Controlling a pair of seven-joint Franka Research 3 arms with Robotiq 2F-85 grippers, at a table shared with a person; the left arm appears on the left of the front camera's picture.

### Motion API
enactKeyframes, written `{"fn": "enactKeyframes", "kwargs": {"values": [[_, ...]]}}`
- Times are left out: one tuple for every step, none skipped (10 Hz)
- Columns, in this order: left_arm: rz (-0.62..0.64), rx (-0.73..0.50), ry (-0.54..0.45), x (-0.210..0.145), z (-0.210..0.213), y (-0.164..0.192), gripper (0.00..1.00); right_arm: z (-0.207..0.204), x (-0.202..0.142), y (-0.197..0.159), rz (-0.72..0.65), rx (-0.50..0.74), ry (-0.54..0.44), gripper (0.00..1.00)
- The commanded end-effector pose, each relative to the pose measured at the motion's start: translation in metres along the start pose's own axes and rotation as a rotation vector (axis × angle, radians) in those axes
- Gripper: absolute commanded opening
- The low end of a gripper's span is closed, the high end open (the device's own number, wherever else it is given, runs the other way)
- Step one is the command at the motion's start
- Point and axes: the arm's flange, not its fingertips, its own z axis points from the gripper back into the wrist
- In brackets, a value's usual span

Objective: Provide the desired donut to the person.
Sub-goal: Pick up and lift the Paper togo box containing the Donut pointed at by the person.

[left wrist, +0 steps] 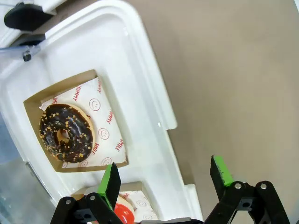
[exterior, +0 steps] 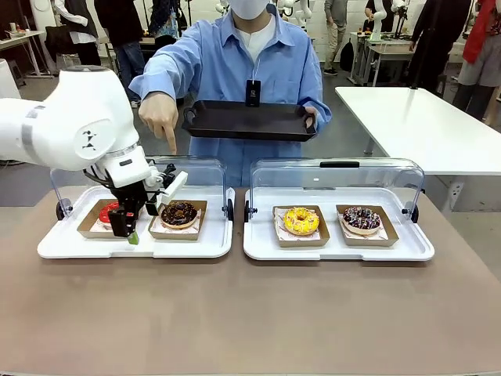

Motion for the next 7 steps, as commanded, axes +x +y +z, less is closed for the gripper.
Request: {"fn": "enactKeyframes", "kwargs": {"values": [[0.026, 0.017, 0.042, -0.001, -0.012, 0.021, 1.00, 0.000, 0.000, -0.001, 0.007, 0.006, -0.016, 1.00], [0.030, 0.017, 0.041, -0.003, -0.019, 0.029, 1.00, 0.000, 0.000, -0.001, 0.007, 0.006, -0.016, 1.00], [0.031, 0.015, 0.038, -0.005, -0.026, 0.036, 1.00, 0.000, 0.000, -0.001, 0.007, 0.006, -0.016, 1.00], [0.044, 0.011, 0.037, -0.007, -0.034, 0.044, 1.00, 0.000, 0.000, -0.001, 0.007, 0.006, -0.016, 1.00], [0.058, -0.001, 0.043, -0.010, -0.042, 0.049, 1.00, 0.000, 0.000, -0.001, 0.007, 0.006, -0.016, 1.00], [0.067, -0.011, 0.047, -0.011, -0.048, 0.052, 1.00, 0.000, 0.000, -0.001, 0.007, 0.006, -0.016, 1.00], [0.078, -0.018, 0.051, -0.013, -0.054, 0.053, 1.00, 0.000, 0.000, -0.001, 0.007, 0.006, -0.016, 1.00]]}}
